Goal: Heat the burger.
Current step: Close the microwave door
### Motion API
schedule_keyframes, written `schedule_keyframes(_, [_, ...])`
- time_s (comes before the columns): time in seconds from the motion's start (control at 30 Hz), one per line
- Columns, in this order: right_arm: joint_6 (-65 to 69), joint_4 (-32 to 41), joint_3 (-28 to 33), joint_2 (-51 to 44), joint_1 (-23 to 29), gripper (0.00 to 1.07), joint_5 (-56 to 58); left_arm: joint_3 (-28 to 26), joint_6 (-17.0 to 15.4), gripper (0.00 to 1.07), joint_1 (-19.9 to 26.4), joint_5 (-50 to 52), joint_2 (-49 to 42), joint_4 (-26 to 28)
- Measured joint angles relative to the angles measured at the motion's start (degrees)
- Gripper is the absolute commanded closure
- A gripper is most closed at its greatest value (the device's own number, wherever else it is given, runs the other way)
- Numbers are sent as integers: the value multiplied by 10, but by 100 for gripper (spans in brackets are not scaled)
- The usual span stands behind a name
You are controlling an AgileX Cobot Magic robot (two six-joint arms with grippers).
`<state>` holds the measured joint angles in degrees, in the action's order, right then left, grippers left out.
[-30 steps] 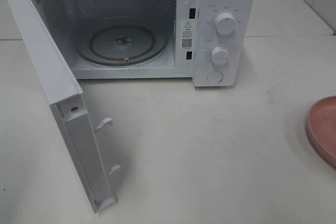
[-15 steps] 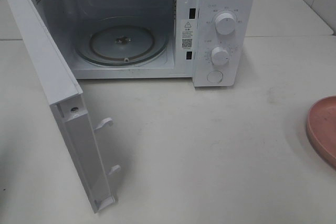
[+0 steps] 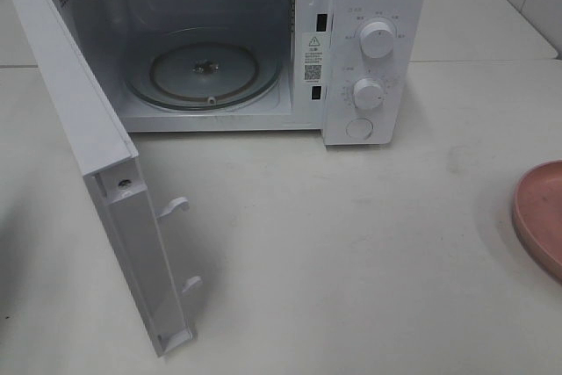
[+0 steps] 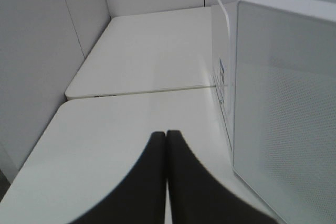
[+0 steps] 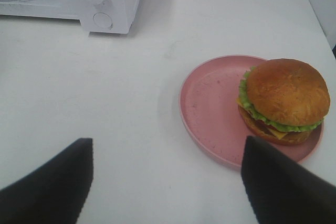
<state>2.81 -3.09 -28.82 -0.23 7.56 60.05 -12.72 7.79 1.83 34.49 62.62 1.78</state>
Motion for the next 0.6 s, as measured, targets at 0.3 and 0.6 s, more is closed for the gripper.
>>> schedule_keyframes(0.3, [0,0,0,0,0,32,0,-15,-86,106,0,91,140,-129])
schedule_keyframes(0.6, [0,0,0,0,0,32,0,-24,-162,106,-36,190,226,-207])
